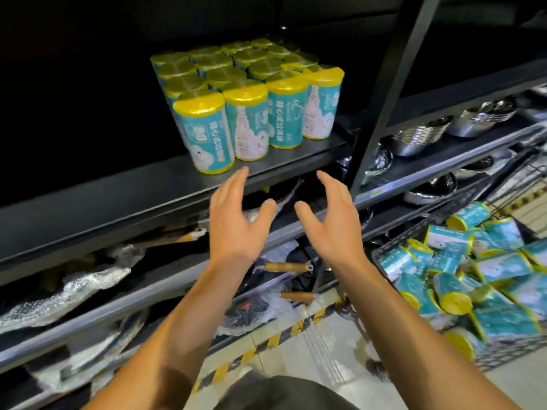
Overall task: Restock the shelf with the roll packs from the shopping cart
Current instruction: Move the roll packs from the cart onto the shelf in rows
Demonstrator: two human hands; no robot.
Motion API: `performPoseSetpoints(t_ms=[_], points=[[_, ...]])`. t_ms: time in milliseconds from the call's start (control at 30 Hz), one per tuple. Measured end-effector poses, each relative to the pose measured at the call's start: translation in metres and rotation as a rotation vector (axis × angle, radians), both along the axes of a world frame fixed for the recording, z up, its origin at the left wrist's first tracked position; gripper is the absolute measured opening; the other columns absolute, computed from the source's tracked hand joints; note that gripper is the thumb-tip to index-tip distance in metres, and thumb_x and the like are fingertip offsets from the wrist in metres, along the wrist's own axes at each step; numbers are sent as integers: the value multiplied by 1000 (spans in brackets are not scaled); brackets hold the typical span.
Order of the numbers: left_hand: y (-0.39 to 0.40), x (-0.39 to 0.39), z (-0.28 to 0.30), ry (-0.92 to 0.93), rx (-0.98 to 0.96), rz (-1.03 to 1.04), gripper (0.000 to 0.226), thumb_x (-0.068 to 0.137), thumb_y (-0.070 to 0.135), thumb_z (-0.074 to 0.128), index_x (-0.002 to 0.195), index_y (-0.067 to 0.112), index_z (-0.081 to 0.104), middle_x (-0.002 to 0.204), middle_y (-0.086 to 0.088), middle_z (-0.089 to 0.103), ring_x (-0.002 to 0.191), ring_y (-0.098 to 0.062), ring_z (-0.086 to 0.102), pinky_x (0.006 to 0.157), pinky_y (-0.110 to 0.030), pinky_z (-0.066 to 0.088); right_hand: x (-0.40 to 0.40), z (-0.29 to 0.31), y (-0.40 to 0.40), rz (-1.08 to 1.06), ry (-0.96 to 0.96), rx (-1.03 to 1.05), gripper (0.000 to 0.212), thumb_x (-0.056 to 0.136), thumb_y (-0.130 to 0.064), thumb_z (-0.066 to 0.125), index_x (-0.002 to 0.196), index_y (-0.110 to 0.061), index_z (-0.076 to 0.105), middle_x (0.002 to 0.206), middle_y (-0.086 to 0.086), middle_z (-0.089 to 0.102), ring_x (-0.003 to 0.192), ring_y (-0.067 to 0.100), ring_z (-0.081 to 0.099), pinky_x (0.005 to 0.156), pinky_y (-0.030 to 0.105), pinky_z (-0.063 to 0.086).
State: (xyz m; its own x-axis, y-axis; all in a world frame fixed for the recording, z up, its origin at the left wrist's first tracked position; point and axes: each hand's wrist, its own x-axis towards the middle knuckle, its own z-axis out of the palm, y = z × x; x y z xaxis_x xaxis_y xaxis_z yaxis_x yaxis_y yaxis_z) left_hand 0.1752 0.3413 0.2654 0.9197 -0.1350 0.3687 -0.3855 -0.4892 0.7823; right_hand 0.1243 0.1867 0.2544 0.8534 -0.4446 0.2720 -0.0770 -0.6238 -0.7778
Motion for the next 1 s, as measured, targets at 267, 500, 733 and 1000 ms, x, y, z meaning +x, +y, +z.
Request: performPoseSetpoints(t_ms=[267,500,733,1000], points=[[-110,-99,-61,56,139,-264,64,88,39,61,146,17,47,145,-4,51,134,-24,45,112,-43,38,-125,-59,-87,-191,108,-5,63,87,-39,61,143,-11,50,138,5,54,127,22,50,109,38,40],[-190,-142,-95,107,281,-507,62,89,36,62,145,14,49,145,0,52,136,-18,39,110,-16,21,-210,-102,-156,-427,228,57,61,92,-33,69,145,-10,47,143,10,53,132,28,47,109,39,37],[-279,-147,-132,166,367,-708,61,86,42,58,139,11,55,141,-6,56,132,-25,47,110,-33,34,-256,-140,-221,-664,337,172,66,88,-30,70,144,-6,47,139,14,55,129,31,50,105,34,37],[-397,-119,-199,266,515,-923,58,82,36,61,134,9,60,136,-13,59,132,-30,49,111,-38,35,-241,-201,-293,-938,387,382,78,90,-26,73,151,2,33,151,20,42,142,31,38,115,31,28]])
